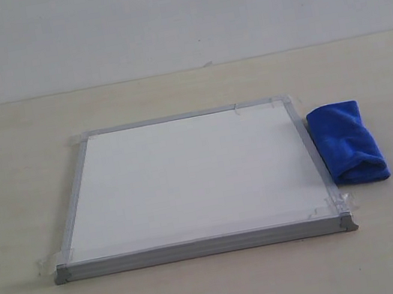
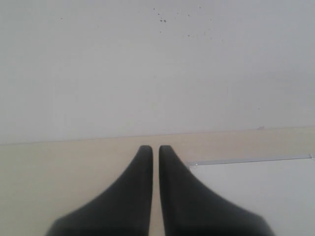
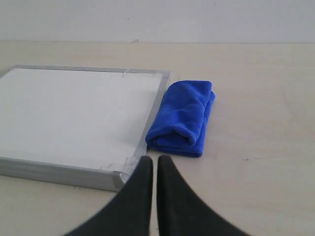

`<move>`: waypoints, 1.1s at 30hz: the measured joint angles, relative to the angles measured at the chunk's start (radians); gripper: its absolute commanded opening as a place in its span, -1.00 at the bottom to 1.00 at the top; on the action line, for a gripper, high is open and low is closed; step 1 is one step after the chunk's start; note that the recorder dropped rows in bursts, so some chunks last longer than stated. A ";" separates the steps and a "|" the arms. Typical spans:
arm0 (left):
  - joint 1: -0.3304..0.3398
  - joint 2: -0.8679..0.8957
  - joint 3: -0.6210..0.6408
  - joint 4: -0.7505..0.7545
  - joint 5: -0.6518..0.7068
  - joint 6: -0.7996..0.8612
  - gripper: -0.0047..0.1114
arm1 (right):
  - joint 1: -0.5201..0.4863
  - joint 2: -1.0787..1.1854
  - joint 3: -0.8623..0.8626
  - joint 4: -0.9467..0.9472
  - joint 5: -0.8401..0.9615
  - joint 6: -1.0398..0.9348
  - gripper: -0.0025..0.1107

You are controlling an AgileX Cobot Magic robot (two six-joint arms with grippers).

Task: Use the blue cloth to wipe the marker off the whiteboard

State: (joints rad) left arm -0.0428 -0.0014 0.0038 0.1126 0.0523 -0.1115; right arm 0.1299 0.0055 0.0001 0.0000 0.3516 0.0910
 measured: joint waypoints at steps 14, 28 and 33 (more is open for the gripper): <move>0.000 0.000 0.000 0.000 0.000 0.000 -0.84 | 0.000 0.000 0.000 0.000 0.002 0.014 -0.96; 0.000 0.000 0.000 0.000 0.000 0.000 -0.84 | 0.000 0.000 0.000 0.000 0.002 0.016 -0.96; 0.000 0.000 0.000 0.000 0.000 0.000 -0.84 | 0.000 0.000 0.000 0.000 0.002 0.016 -0.96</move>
State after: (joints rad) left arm -0.0428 -0.0014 0.0038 0.1126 0.0523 -0.1115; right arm 0.1299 0.0055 0.0001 0.0000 0.3536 0.1068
